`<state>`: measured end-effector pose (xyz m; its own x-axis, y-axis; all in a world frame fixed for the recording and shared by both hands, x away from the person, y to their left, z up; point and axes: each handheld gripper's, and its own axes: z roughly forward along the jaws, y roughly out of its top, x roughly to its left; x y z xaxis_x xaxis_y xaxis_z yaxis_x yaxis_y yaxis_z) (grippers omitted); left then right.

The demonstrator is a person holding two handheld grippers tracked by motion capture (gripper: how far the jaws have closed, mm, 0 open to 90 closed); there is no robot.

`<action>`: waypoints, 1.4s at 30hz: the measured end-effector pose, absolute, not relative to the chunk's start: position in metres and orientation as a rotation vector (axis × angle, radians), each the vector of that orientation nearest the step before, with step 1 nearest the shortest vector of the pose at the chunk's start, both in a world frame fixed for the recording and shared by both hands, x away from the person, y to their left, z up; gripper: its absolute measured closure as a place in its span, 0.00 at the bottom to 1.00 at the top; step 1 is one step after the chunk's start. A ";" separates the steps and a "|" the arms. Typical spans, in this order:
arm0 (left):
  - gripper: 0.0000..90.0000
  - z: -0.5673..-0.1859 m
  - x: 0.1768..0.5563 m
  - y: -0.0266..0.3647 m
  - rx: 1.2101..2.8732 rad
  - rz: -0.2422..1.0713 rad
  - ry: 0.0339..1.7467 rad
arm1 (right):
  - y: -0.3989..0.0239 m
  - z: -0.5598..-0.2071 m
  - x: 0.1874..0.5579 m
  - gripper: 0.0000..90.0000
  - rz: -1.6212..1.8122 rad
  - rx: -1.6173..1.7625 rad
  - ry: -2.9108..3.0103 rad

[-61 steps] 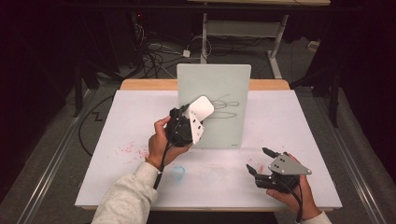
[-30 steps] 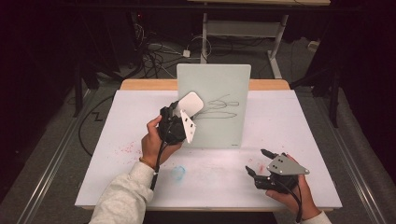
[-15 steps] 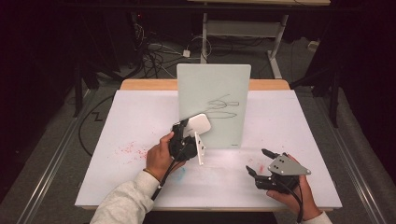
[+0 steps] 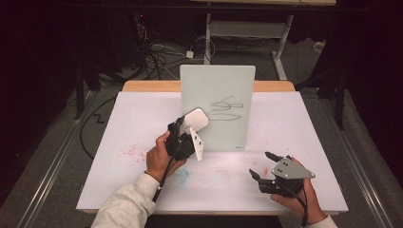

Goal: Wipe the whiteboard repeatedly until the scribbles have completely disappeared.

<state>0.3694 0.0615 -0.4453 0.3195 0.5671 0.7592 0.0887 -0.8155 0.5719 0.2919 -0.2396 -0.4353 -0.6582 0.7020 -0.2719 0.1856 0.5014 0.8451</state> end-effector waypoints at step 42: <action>0.32 -0.465 0.362 -0.010 2.186 1.535 0.460 | -0.239 -0.438 0.293 0.27 1.099 0.737 2.153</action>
<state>0.3619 -0.0100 -0.4648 0.3328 0.4982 0.8007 0.0246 -0.8534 0.5207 0.2933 -0.2393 -0.4376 -0.6623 0.7024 -0.2609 0.2006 0.5017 0.8415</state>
